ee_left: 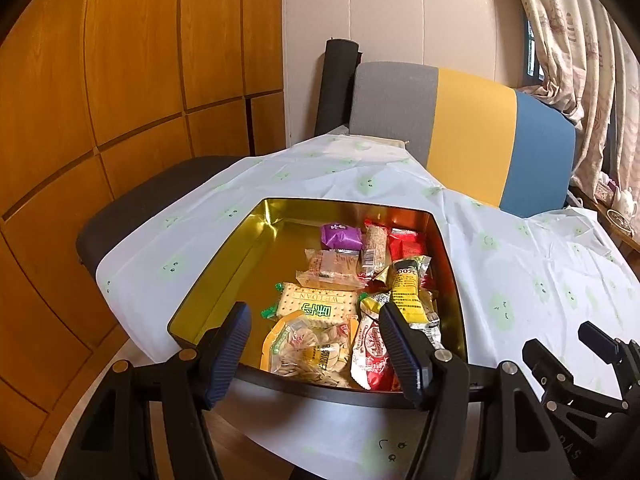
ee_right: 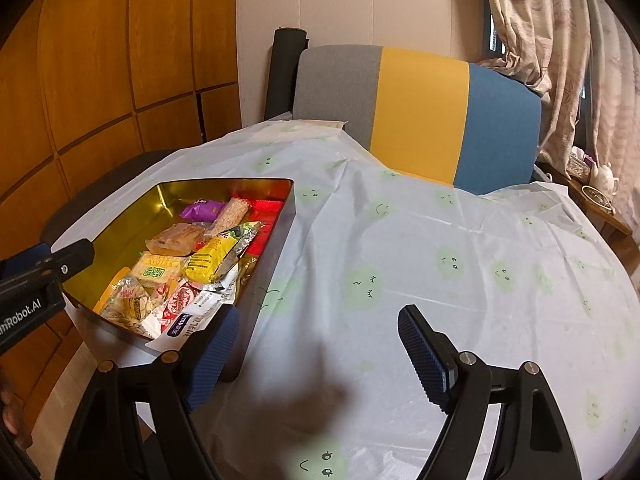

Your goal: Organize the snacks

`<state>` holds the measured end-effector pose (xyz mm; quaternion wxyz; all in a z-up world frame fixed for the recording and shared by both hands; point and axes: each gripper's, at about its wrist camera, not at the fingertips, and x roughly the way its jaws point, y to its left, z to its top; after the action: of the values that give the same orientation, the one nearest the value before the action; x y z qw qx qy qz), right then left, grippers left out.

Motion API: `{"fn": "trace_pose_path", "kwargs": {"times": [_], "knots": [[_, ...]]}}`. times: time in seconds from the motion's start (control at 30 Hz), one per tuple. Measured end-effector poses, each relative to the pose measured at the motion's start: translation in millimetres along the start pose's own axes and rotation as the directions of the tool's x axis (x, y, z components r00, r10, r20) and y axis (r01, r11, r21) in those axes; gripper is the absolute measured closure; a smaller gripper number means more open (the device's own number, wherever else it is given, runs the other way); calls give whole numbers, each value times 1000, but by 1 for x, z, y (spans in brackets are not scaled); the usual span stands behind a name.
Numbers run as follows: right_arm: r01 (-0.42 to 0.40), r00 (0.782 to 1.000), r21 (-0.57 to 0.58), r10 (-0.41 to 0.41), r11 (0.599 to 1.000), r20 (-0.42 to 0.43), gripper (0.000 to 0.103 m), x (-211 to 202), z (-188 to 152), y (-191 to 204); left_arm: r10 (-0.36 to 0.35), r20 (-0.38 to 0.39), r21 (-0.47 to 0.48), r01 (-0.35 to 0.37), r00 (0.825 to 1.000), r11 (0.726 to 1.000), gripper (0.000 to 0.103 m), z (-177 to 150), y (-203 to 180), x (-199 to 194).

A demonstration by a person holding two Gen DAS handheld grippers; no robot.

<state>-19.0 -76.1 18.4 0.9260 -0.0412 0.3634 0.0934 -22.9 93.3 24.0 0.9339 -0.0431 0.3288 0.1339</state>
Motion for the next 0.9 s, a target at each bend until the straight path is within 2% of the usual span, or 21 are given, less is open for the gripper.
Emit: {"fn": "trace_pose_path", "kwargs": {"times": [0.9], "knots": [[-3, 1000, -16, 3, 1000, -2, 21, 2, -2, 6, 5, -5, 3, -5, 1000, 1000, 36, 2, 0, 0]]}}
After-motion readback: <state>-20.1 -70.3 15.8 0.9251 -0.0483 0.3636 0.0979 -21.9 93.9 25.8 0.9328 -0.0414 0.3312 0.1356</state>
